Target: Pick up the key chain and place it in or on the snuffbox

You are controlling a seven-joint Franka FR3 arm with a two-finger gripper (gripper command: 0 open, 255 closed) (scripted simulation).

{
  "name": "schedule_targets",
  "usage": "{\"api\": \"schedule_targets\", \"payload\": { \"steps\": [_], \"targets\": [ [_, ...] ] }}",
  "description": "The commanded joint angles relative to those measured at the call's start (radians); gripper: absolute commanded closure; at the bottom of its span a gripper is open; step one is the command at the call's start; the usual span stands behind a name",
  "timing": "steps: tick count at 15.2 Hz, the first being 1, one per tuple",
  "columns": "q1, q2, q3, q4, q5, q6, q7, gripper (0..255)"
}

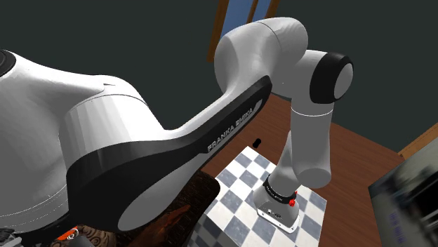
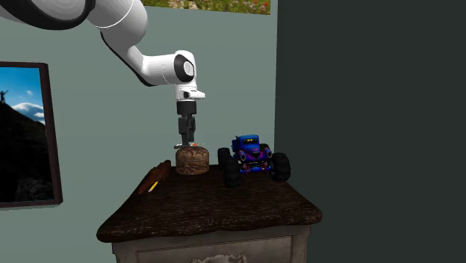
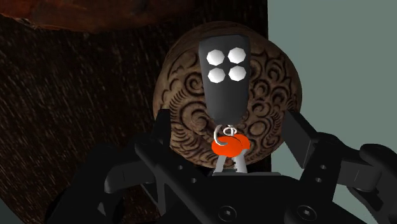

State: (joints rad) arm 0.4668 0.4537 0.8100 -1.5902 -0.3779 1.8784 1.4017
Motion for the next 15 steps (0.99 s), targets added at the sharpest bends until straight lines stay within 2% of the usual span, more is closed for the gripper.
{"api": "schedule_targets", "payload": {
  "steps": [1, 3, 7, 15],
  "targets": [
    [0.000, 0.000, 0.000, 0.000, 0.000, 0.000, 0.000, 0],
    [0.000, 0.000, 0.000, 0.000, 0.000, 0.000, 0.000, 0],
    [0.013, -0.020, 0.013, 0.105, 0.022, -0.115, -0.018, 0],
    [0.013, -0.020, 0.013, 0.104, 0.022, -0.115, -0.018, 0]
  ]
}}
